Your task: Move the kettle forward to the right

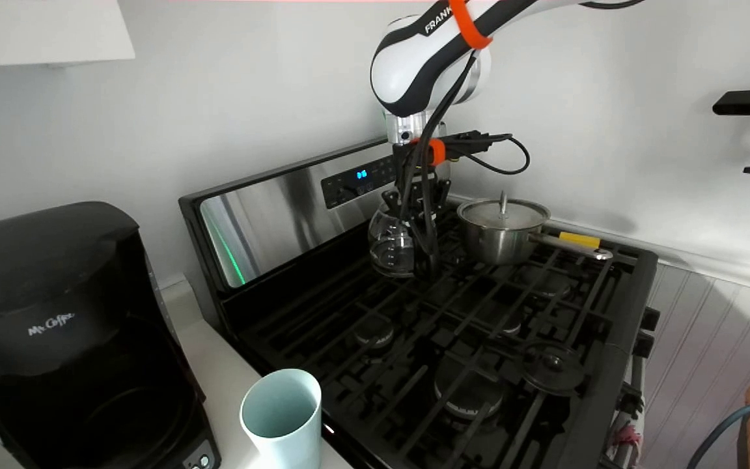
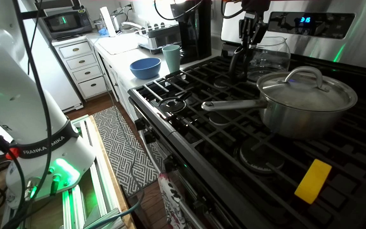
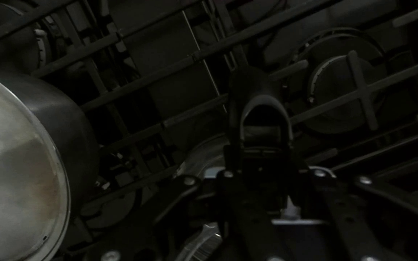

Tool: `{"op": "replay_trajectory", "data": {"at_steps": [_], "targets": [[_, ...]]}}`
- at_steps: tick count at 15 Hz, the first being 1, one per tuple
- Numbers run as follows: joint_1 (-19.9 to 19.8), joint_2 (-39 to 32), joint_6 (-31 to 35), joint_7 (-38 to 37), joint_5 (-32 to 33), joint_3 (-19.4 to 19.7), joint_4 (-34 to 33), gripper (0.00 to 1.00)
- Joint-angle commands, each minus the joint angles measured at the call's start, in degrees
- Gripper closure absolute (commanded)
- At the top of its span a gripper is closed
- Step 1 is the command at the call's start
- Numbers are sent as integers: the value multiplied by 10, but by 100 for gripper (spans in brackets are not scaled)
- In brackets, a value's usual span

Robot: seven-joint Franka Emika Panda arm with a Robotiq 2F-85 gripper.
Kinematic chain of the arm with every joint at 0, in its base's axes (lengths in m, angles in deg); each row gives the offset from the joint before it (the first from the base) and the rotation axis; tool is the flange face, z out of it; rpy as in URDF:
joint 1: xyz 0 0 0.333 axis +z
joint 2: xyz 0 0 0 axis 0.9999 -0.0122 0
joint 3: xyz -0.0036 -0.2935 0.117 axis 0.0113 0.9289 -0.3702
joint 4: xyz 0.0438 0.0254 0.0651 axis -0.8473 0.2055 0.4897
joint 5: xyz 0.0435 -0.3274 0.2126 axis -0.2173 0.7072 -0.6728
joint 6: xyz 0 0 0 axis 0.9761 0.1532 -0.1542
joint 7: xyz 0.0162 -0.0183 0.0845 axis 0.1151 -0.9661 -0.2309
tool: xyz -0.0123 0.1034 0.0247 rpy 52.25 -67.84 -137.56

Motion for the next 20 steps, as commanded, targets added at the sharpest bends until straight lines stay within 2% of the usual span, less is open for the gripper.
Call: {"op": "replay_trajectory", "data": {"at_steps": [1,12,13,14,16,20], "targets": [[1,-31,-48,-5,-13,3,-64,92],[-2,-73,-89,-16,-15,8,-123,92],[-2,-75,-92,-18,-15,8,-126,80],[-2,-76,-96,-19,-14,9,-129,42],[-1,-78,-103,-22,-13,10,-133,34],[2,-59,-110,-34,-8,13,-115,5]]}}
